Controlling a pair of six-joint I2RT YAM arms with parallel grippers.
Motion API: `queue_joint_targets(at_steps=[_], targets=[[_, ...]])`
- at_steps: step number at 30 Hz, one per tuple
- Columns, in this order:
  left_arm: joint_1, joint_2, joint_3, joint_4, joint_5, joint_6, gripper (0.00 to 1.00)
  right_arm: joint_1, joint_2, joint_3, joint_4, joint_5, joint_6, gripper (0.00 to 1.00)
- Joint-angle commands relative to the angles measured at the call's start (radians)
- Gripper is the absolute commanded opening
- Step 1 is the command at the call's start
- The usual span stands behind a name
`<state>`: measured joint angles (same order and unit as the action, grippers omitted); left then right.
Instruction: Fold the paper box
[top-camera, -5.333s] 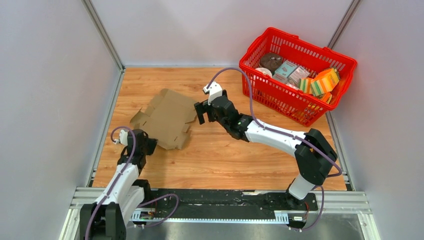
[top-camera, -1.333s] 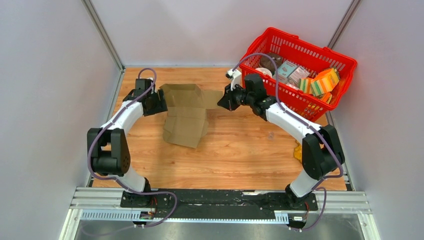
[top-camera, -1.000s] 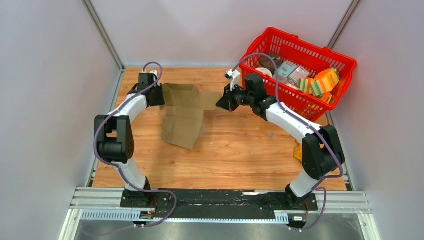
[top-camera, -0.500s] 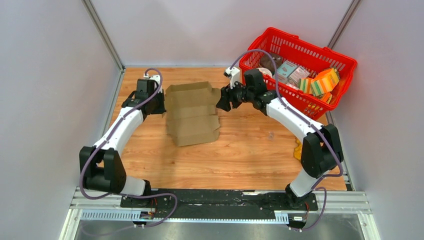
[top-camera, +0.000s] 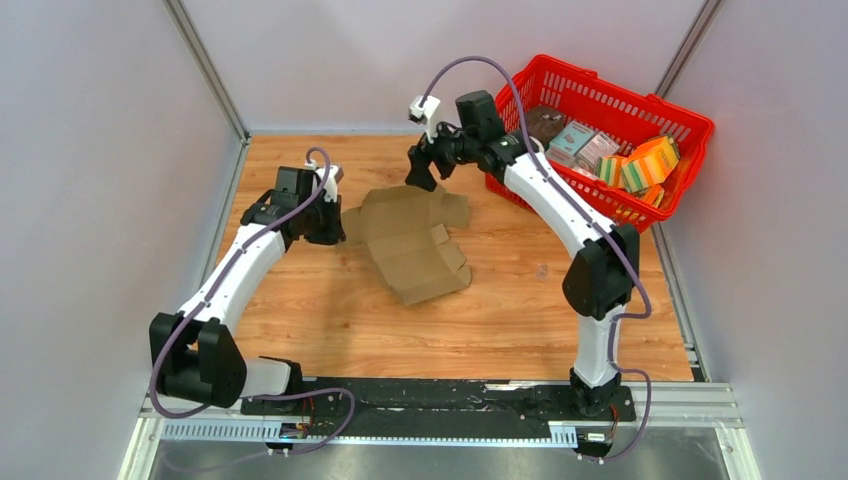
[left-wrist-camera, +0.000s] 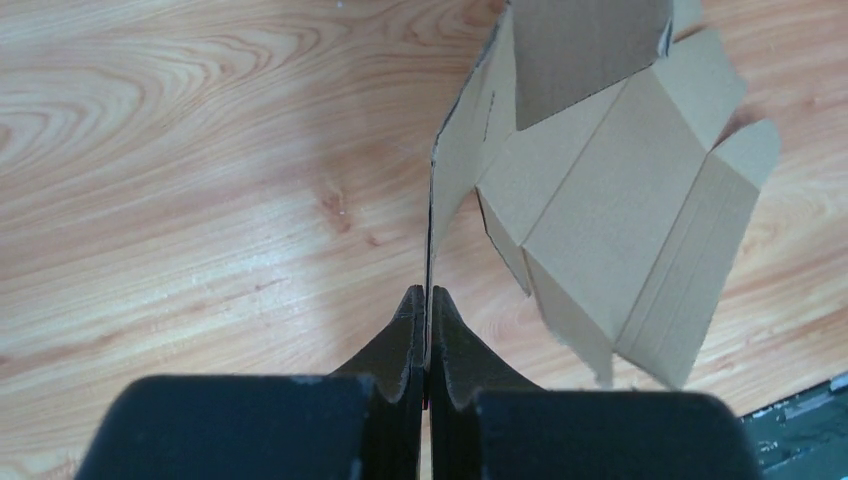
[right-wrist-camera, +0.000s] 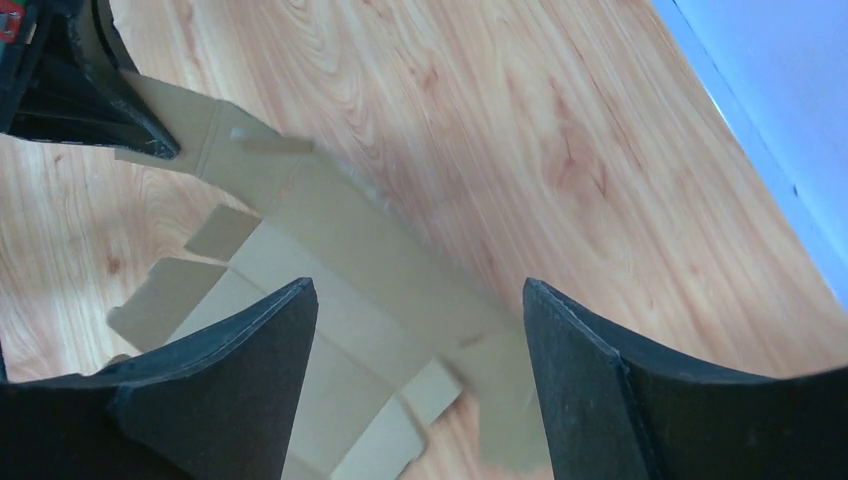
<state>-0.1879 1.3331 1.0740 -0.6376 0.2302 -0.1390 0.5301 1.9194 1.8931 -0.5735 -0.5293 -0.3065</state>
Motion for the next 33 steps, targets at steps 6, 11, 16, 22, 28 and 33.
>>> queue_joint_targets(at_steps=[6, 11, 16, 22, 28, 33], targets=[[-0.002, -0.104, 0.018, -0.073, 0.084, 0.138, 0.00, 0.030, 0.194, 0.192, -0.164, -0.262, -0.239, 0.76], [-0.002, -0.089, 0.026, -0.070, 0.124, 0.162, 0.00, 0.057, 0.190, 0.155, -0.098, -0.276, -0.230, 0.74], [-0.002, -0.112, -0.006, -0.042, 0.170, 0.165, 0.00, 0.057, 0.196, 0.135, -0.062, -0.285, -0.224, 0.70], [-0.002, -0.159, -0.029, -0.019, 0.204, 0.167, 0.00, 0.057, 0.222, 0.127, -0.075, -0.282, -0.237, 0.49], [-0.002, -0.173, -0.040, -0.019, 0.187, 0.164, 0.00, 0.056, 0.162, 0.048, -0.009, -0.293, -0.209, 0.19], [-0.002, -0.175, -0.034, -0.022, 0.179, 0.161, 0.00, 0.050, 0.072, -0.060, 0.021, -0.291, -0.186, 0.00]])
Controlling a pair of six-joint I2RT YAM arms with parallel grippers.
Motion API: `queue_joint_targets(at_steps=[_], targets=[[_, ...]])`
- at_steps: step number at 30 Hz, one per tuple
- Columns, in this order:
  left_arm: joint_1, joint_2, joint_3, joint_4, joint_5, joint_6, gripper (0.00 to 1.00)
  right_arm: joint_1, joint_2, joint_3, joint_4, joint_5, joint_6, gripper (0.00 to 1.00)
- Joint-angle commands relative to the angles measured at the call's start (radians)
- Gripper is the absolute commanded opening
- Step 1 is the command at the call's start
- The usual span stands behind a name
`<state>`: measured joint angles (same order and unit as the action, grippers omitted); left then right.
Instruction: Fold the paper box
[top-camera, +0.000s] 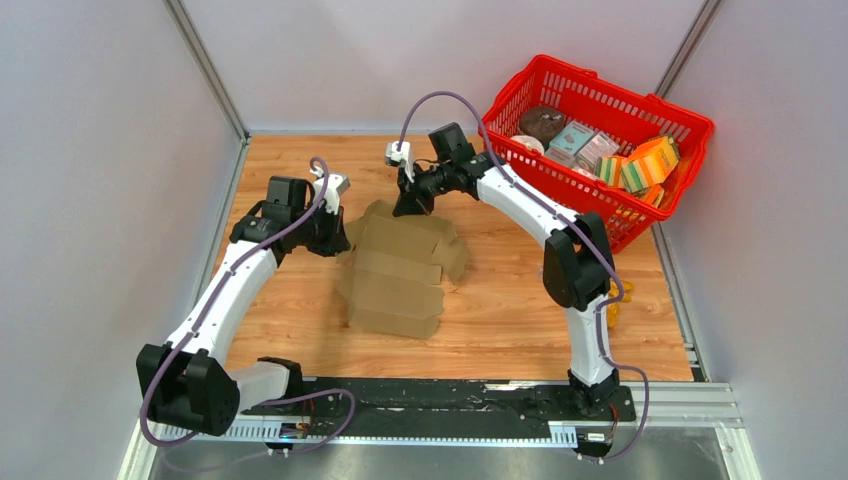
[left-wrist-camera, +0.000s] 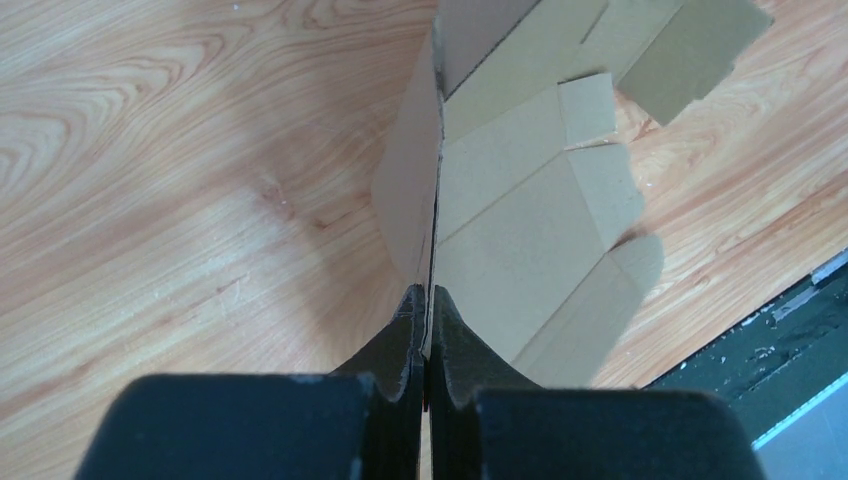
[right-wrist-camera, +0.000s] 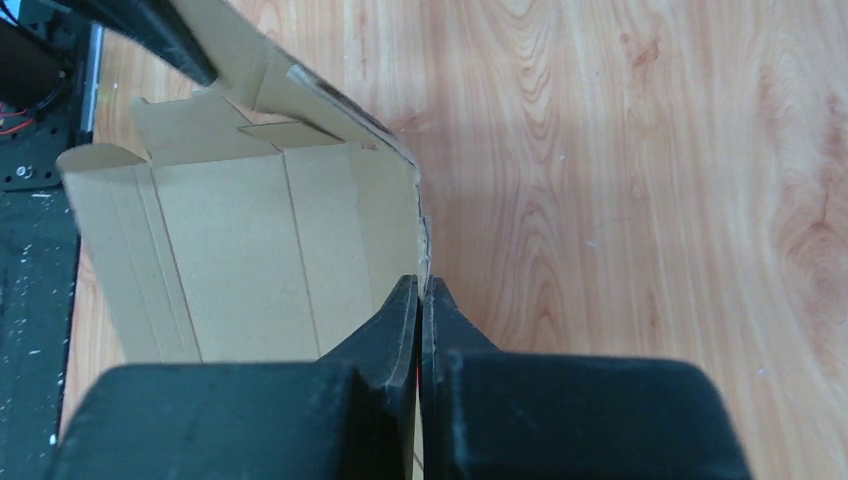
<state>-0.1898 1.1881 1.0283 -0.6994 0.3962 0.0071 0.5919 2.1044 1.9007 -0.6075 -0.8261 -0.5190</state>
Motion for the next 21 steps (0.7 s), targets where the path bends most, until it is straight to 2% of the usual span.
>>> queue_joint_targets(at_steps=[1, 3, 5, 6, 7, 9, 10, 14, 15, 19, 21], targets=[[0.001, -0.033, 0.012, 0.040, 0.012, 0.014, 0.00, -0.023, -0.125, -0.086, 0.055, -0.001, 0.037, 0.00], [0.001, -0.028, 0.019, 0.032, -0.011, 0.010, 0.00, -0.035, -0.145, -0.132, 0.061, -0.022, 0.063, 0.00], [0.001, -0.021, 0.029, 0.009, -0.054, 0.004, 0.06, -0.049, -0.173, -0.158, 0.052, -0.036, 0.083, 0.00], [0.001, -0.021, 0.032, 0.005, -0.116, -0.002, 0.09, -0.050, -0.185, -0.173, 0.046, -0.039, 0.088, 0.00], [0.003, -0.021, 0.035, 0.000, -0.153, -0.001, 0.19, -0.050, -0.199, -0.198, 0.049, -0.031, 0.094, 0.00], [0.003, -0.041, 0.041, -0.003, -0.210, -0.035, 0.26, -0.050, -0.204, -0.209, 0.048, 0.001, 0.115, 0.00], [0.003, -0.051, 0.045, -0.002, -0.215, -0.050, 0.31, -0.050, -0.202, -0.206, 0.048, 0.008, 0.123, 0.00], [0.000, -0.142, 0.067, 0.053, -0.137, -0.177, 0.38, -0.049, -0.176, -0.181, 0.057, 0.039, 0.189, 0.00], [0.000, -0.159, 0.069, 0.073, -0.123, -0.211, 0.43, -0.050, -0.170, -0.175, 0.061, 0.044, 0.203, 0.00], [-0.034, -0.196, 0.099, 0.147, -0.125, -0.309, 0.42, -0.050, -0.155, -0.157, 0.045, 0.067, 0.209, 0.00], [-0.092, -0.167, 0.114, 0.221, -0.144, -0.346, 0.34, -0.050, -0.152, -0.152, 0.049, 0.053, 0.214, 0.00]])
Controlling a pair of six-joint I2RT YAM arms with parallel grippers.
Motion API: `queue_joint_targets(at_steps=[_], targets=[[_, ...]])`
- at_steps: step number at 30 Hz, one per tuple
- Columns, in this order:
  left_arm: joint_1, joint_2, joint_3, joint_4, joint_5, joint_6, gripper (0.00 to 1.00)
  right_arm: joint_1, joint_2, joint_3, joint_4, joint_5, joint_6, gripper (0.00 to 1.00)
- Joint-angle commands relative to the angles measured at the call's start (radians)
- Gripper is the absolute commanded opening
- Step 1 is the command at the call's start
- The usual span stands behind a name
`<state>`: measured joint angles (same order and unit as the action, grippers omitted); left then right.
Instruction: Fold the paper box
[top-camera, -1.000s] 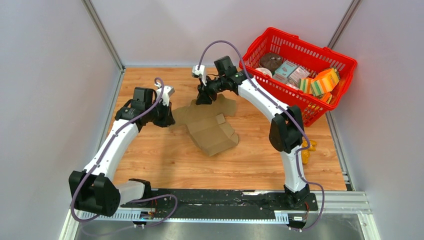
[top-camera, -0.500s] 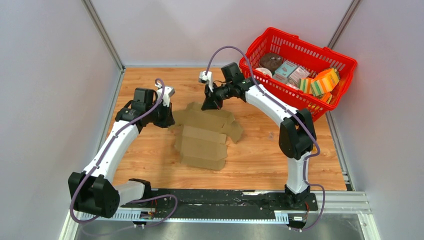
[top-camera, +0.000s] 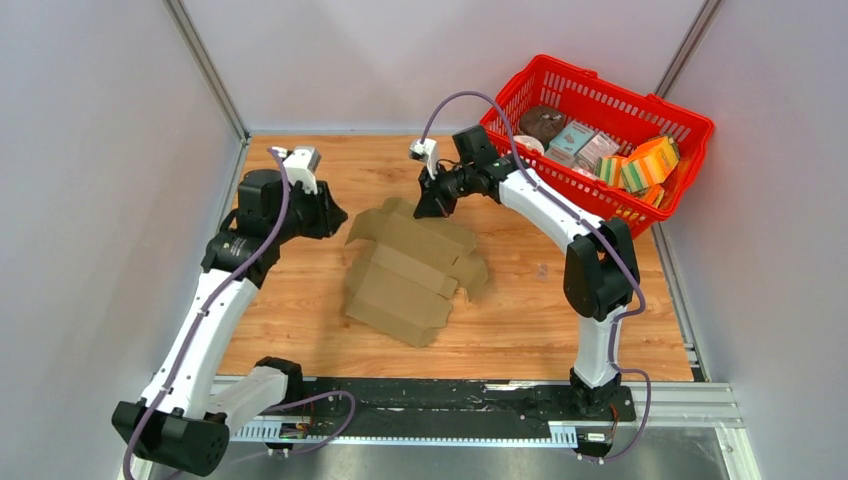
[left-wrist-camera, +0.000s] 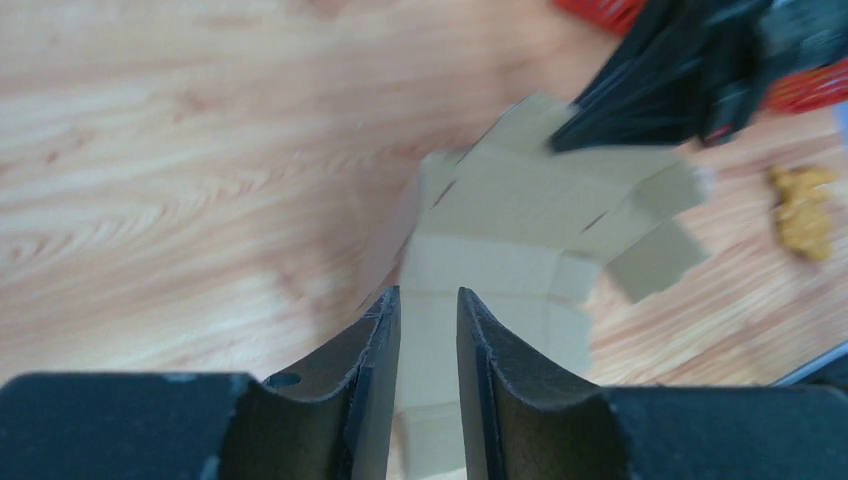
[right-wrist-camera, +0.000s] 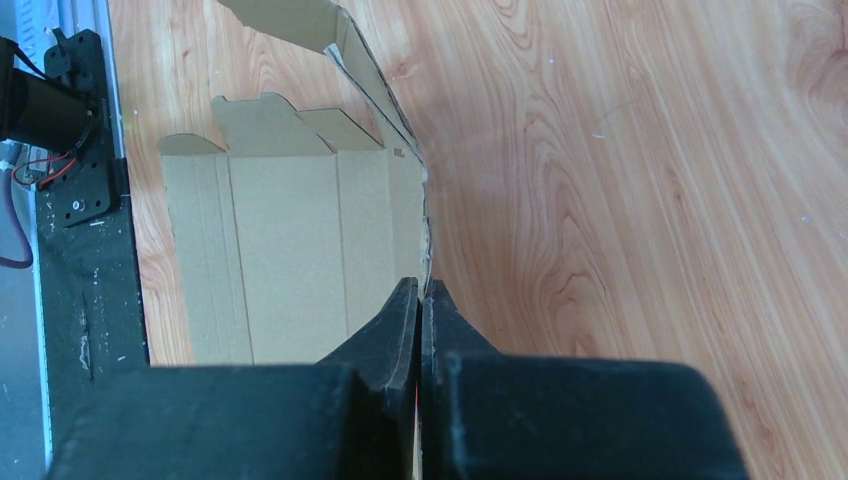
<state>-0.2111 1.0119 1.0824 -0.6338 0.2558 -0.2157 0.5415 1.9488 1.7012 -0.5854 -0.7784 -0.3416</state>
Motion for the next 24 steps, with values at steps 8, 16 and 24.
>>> queue_joint_targets(at_steps=[8, 16, 24], targets=[[-0.186, 0.345, 0.324, 0.066, -0.251, -0.113, 0.06, 0.000, -0.027, 0.018, 0.065, -0.007, 0.042, 0.00], [-0.286, 0.484, 0.410, 0.059, -0.360, -0.070, 0.02, 0.002, -0.024, 0.015, 0.098, -0.016, 0.067, 0.00], [-0.346, 0.435, 0.251, 0.150, -0.353, -0.151, 0.00, 0.002, -0.033, 0.006, 0.114, -0.019, 0.076, 0.00]])
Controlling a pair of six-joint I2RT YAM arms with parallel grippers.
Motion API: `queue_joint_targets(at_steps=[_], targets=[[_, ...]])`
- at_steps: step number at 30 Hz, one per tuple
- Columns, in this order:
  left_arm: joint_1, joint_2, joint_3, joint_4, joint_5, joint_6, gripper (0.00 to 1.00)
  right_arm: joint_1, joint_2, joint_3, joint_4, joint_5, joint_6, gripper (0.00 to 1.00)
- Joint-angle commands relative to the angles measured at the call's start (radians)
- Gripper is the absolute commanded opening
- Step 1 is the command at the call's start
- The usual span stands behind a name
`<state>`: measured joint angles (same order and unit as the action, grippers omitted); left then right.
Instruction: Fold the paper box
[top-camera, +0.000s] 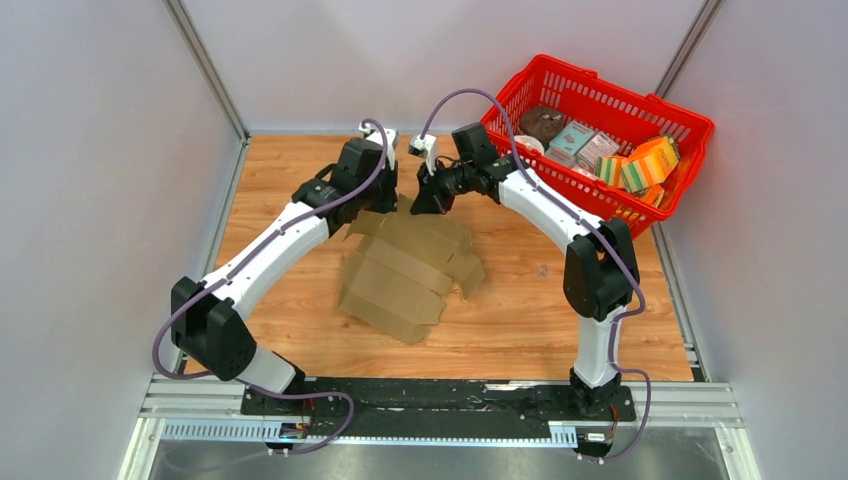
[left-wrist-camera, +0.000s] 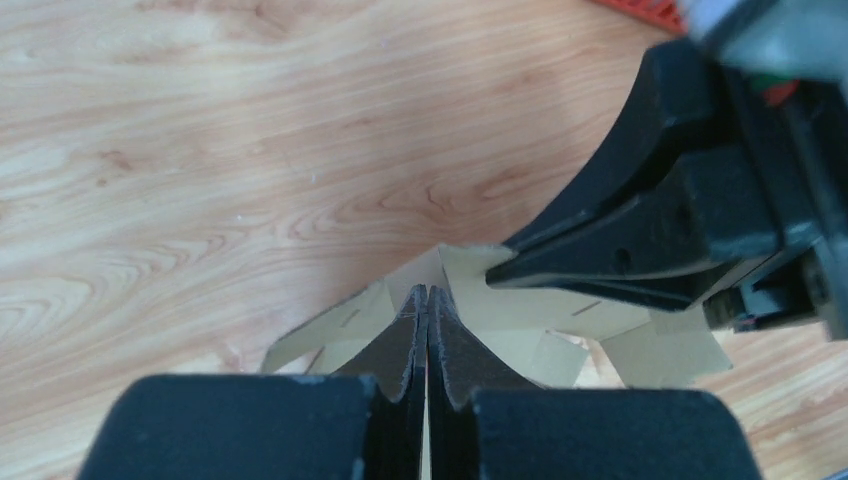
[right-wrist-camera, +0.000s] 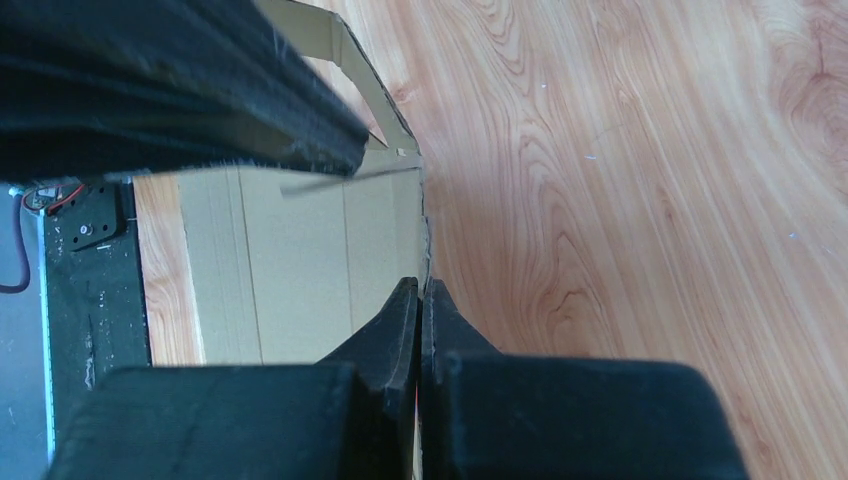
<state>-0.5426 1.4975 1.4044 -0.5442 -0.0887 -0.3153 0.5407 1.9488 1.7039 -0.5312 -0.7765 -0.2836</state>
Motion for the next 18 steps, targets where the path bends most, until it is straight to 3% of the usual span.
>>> queue_joint_targets(at_steps=[1, 14, 18], targets=[[-0.017, -0.054, -0.099, 0.088, -0.002, -0.071, 0.00, 0.002, -0.037, -0.001, 0.068, -0.027, 0.020, 0.00], [-0.022, 0.036, -0.090, 0.159, 0.041, -0.088, 0.00, 0.002, -0.080, -0.044, 0.091, -0.156, -0.015, 0.00], [-0.022, -0.032, -0.160, 0.142, 0.020, -0.061, 0.05, -0.010, -0.080, -0.053, 0.097, -0.119, -0.005, 0.00]])
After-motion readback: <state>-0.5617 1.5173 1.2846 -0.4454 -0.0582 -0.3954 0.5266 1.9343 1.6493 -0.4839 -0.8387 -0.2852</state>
